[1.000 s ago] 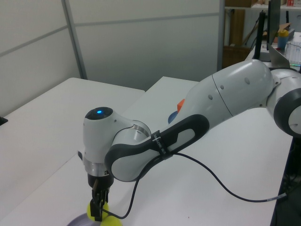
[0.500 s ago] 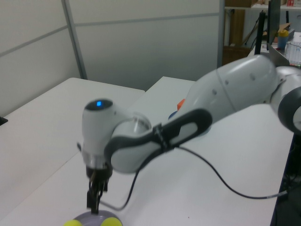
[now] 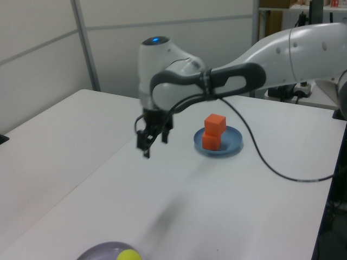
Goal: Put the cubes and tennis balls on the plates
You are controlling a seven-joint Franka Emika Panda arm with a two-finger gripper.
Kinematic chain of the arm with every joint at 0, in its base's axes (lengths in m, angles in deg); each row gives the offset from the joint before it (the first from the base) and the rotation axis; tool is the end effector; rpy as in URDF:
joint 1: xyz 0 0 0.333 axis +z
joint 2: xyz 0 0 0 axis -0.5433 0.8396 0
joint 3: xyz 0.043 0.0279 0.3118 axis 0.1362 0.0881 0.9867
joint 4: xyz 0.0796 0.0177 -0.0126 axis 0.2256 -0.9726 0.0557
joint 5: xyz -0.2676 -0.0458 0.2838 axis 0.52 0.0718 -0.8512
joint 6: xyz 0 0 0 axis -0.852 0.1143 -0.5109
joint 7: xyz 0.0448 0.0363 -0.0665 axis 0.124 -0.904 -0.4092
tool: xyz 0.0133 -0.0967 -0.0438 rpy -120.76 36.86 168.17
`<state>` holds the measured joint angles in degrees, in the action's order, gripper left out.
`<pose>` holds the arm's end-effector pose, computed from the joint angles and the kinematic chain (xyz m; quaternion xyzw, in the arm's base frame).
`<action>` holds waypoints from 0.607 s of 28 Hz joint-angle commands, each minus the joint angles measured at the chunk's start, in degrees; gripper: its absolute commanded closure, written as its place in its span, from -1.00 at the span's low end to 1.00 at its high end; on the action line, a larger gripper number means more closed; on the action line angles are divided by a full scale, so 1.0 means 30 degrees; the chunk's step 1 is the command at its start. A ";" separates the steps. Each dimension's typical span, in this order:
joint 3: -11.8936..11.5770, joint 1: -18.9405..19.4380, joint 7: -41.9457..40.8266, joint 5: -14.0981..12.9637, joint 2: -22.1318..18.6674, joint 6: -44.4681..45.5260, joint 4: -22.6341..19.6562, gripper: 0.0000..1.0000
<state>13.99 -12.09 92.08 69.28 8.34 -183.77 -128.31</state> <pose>0.6445 0.1795 0.4926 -0.9960 -0.0483 -0.0738 0.0106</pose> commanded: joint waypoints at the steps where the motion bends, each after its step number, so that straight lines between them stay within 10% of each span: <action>1: -0.0193 -0.0170 0.0884 -0.0172 -0.2111 0.0422 -0.1803 -1.00; 17: -0.0193 -0.0611 0.0824 -0.0084 -0.3373 0.1712 -0.1804 -1.00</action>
